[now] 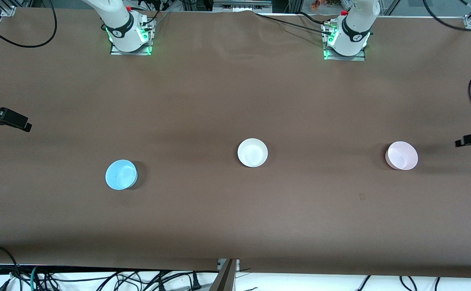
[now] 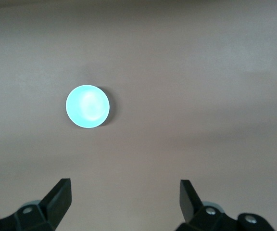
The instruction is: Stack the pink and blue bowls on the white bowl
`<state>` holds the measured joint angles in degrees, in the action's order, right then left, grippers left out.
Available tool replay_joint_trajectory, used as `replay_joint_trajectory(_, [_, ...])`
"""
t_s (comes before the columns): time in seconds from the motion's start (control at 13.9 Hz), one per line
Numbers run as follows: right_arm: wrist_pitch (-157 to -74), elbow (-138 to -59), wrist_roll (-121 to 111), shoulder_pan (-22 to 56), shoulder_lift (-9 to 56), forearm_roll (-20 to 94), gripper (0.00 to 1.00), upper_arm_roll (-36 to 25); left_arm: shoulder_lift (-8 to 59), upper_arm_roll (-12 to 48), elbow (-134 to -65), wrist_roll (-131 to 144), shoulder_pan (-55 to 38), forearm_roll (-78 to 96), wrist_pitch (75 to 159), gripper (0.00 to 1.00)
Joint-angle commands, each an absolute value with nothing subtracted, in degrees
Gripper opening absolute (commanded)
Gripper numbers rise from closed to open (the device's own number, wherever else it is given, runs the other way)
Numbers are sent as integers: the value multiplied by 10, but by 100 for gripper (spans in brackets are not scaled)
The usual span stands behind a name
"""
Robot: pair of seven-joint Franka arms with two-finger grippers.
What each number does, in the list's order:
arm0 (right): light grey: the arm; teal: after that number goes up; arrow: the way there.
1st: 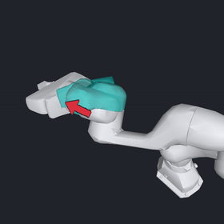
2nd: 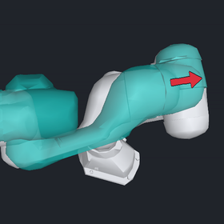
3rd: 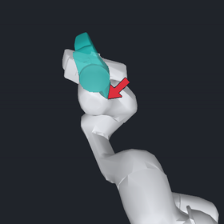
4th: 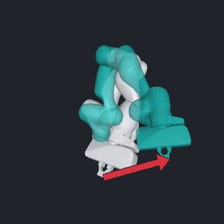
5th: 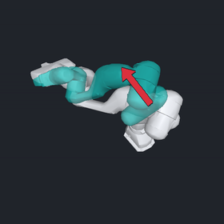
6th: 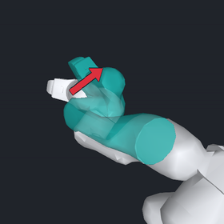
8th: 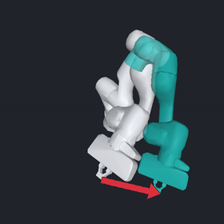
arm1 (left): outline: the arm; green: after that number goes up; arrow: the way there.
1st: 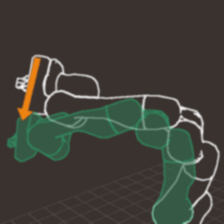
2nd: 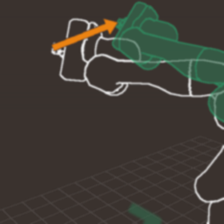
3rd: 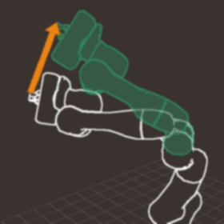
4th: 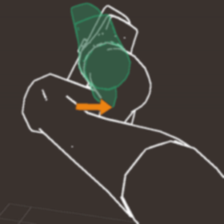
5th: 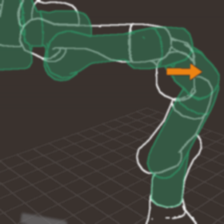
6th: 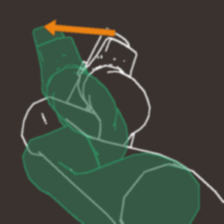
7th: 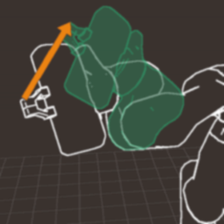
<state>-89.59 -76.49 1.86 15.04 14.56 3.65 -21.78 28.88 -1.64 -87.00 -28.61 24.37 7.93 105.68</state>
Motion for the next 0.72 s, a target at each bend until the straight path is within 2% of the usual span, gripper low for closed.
replay_joint_trajectory(0.0, [-889,-761,13,148,145,42,99,-217,285,-10,-952,-301,245,91,1150,100])
replay_joint_trajectory(0.29, [-889,-761,13,148,145,42,99,-217,287,13,-1052,-292,241,108,1293,100])
replay_joint_trajectory(0.65, [-889,-761,15,150,145,42,99,-216,294,16,-1092,-297,241,108,1348,100])
